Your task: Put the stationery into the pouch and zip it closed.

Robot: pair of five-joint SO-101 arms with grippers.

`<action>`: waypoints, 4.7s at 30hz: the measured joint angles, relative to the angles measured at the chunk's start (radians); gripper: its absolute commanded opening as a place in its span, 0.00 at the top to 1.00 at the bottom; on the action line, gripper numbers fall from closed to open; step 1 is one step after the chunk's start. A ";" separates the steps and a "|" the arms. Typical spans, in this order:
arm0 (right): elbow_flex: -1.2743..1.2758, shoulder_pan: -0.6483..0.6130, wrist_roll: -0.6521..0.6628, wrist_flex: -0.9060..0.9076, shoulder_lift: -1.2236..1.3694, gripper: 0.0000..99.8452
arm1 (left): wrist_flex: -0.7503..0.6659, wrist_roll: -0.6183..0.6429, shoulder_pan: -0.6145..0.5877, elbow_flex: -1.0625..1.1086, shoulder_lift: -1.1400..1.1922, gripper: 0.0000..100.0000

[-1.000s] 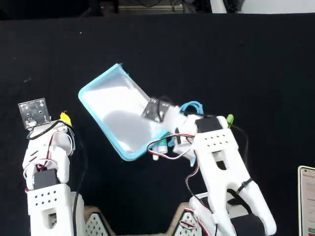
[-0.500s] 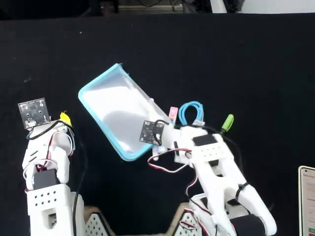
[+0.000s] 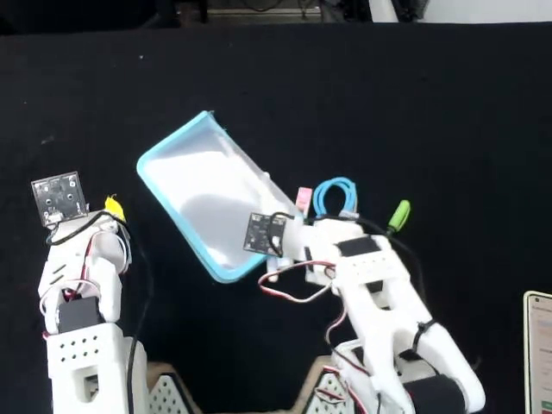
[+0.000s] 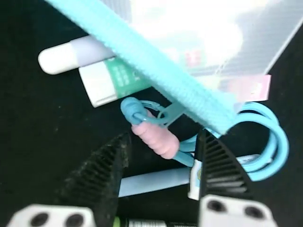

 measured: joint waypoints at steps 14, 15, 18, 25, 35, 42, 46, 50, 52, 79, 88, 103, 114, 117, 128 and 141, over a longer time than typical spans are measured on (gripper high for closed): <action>-0.120 -0.005 -0.029 0.002 0.232 0.99 | 0.000 0.000 0.000 0.000 0.000 0.88; -0.120 -0.005 -0.034 0.002 0.232 0.96 | 0.000 0.000 0.000 0.000 0.000 0.88; -0.126 0.000 -0.078 0.012 0.215 0.99 | 0.000 0.000 0.000 0.000 0.000 0.88; -0.287 0.003 -0.259 0.338 -0.006 0.99 | 0.000 0.000 0.000 0.000 0.000 0.88; -0.259 0.006 -0.362 0.598 -0.075 0.92 | 0.000 0.000 0.000 0.000 0.000 0.88; -0.230 0.006 -0.482 0.460 0.132 0.83 | 0.000 0.000 0.000 0.000 0.000 0.88; -0.305 0.006 -0.506 0.509 0.195 0.83 | 0.000 0.000 0.000 0.000 0.000 0.88; -0.333 0.006 -0.509 0.532 0.207 0.83 | 0.000 0.000 0.000 0.000 0.000 0.88; -0.325 0.006 -0.509 0.480 0.207 0.83 | 0.000 0.000 0.000 0.000 0.000 0.88; -0.183 -0.035 -0.322 0.327 0.206 0.99 | 0.000 0.000 0.000 0.000 0.000 0.88; -0.483 -0.054 -0.393 0.562 0.066 0.99 | 0.000 0.000 0.058 0.000 0.000 0.88; -0.523 -0.358 -0.526 0.377 -0.267 0.99 | 0.000 -0.141 0.229 0.035 0.000 0.88; -0.523 -0.445 -0.738 0.084 -0.267 0.99 | -0.098 -0.141 0.316 0.138 0.000 0.88; -0.523 -0.483 -0.738 0.080 -0.267 0.99 | -0.133 -0.141 0.321 0.158 0.000 0.88; -0.428 -0.506 -0.741 0.080 -0.273 0.99 | -0.143 -0.141 0.331 0.158 0.000 0.88; -0.347 -0.586 -0.740 0.086 -0.273 0.99 | -0.143 -0.141 0.261 0.158 0.000 0.88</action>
